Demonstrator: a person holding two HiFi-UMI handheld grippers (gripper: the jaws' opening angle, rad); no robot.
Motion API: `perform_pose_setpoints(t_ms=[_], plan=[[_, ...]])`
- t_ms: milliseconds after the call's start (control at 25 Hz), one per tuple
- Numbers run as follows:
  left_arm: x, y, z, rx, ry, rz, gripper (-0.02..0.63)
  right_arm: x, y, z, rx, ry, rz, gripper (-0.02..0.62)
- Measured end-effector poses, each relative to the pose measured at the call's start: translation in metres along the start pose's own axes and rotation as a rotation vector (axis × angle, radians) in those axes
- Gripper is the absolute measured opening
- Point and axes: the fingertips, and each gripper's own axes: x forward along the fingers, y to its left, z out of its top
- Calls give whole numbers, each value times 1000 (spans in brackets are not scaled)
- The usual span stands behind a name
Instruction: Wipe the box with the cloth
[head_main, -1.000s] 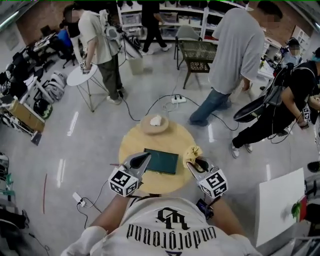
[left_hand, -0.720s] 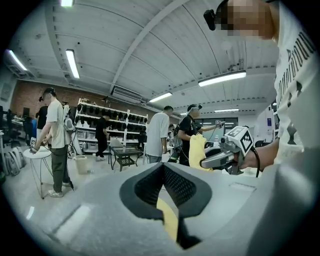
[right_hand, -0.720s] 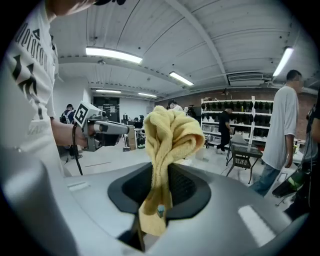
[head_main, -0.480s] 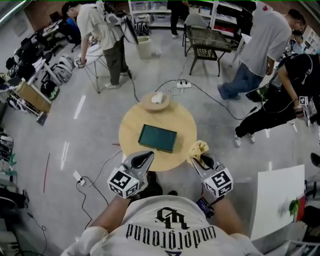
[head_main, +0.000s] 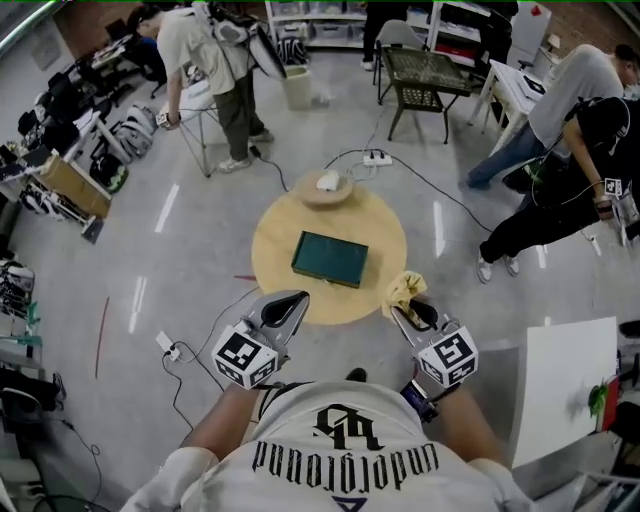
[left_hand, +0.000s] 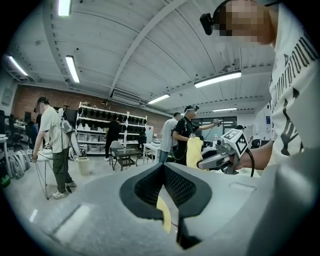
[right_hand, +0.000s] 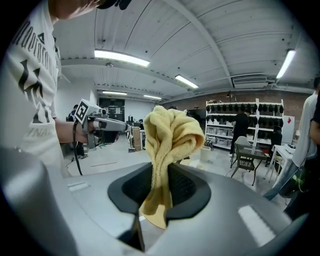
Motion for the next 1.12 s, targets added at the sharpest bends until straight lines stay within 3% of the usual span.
perform_pose_setpoints(t_ms=[720,1120], plan=[[-166,9,-9,46,-20,-43,6,-12,150,17,24,-10,-95,80],[-207,-3,-28,40,-23,-82,6,-18,218,6,35,-34,-114,80]])
